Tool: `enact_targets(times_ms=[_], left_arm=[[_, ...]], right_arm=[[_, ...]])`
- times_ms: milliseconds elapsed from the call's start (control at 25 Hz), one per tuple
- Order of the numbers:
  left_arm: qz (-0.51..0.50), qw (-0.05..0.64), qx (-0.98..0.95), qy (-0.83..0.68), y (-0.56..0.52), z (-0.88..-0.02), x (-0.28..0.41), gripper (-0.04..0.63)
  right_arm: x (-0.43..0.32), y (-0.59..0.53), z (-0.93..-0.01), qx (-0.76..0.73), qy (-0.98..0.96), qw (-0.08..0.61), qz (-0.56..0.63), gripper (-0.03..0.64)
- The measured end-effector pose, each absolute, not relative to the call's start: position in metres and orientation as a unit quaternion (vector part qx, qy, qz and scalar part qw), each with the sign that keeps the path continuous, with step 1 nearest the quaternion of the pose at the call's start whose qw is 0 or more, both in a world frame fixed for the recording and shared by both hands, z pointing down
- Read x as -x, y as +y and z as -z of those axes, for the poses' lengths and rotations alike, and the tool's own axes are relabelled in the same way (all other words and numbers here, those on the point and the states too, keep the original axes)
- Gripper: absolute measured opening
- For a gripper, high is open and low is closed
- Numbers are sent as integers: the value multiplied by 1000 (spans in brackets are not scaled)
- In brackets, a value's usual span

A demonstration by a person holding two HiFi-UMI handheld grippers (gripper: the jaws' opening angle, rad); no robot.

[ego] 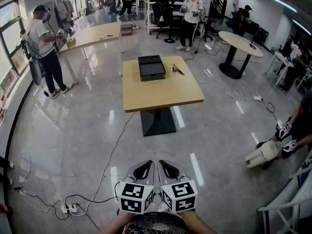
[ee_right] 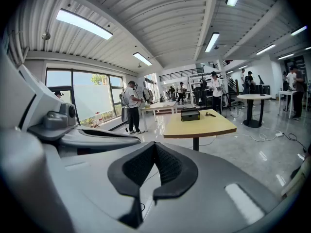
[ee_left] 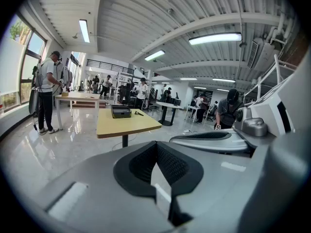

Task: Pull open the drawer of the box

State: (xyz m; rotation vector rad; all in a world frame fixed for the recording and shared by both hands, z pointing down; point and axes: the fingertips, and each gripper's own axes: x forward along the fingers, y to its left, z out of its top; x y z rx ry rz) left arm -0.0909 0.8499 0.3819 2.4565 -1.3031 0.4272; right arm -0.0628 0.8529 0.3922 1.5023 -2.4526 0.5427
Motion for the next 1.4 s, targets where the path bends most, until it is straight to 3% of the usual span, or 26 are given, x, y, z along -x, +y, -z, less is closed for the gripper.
enact_targets(times_ms=[360, 880, 1400], left_arm=[[-159, 161, -860, -457, 826, -388, 38, 3], [-178, 168, -853, -461, 795, -393, -96, 2], [-183, 166, -846, -472, 752, -413, -143, 2]], right_arm=[[10, 827, -393, -512, -834, 106, -176, 3], [-120, 798, -397, -500, -841, 97, -179, 4], [-167, 756, -419, -492, -846, 92, -183, 5]])
